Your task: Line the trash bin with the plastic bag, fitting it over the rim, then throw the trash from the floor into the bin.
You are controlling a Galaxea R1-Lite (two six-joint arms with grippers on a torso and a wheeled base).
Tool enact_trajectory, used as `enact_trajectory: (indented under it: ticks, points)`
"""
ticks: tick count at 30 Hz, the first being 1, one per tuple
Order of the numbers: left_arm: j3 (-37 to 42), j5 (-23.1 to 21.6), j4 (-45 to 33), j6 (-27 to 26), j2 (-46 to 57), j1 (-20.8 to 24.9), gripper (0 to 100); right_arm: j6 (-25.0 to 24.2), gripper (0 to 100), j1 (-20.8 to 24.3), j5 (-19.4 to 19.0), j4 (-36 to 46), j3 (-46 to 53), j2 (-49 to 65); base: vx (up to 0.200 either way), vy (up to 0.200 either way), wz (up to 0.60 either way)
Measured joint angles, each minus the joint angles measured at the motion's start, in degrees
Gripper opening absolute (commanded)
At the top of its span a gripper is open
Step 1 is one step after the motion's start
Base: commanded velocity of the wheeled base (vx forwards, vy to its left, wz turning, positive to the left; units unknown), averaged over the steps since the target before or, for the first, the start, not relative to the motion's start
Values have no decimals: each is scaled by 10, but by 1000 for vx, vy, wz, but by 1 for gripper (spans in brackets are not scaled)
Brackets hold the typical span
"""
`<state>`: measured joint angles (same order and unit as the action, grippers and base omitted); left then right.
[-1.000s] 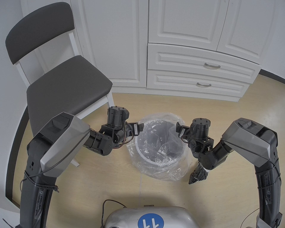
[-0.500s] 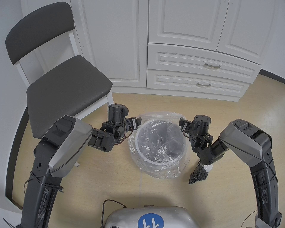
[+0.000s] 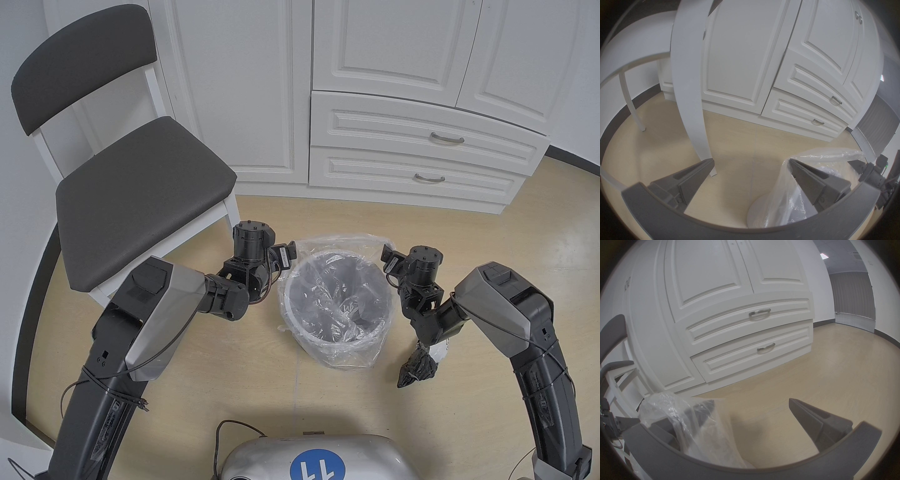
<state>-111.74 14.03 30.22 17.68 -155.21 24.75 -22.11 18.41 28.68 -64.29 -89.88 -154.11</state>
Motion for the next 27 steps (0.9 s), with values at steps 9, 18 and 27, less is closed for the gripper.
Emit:
enact_trajectory:
  ticks: [9,18,27]
  points:
    - [-25,5,0,1,-26,0,100,-22,100,-1,-1,44,-71,-47,0,0,0]
    - [-28,8,-7,0,-37,0,100,-45,100,-5,-3,69,-98,-63,0,0,0]
    - [-29,8,-19,4,-28,-3,100,-43,100,-1,-8,77,-66,-39,0,0,0]
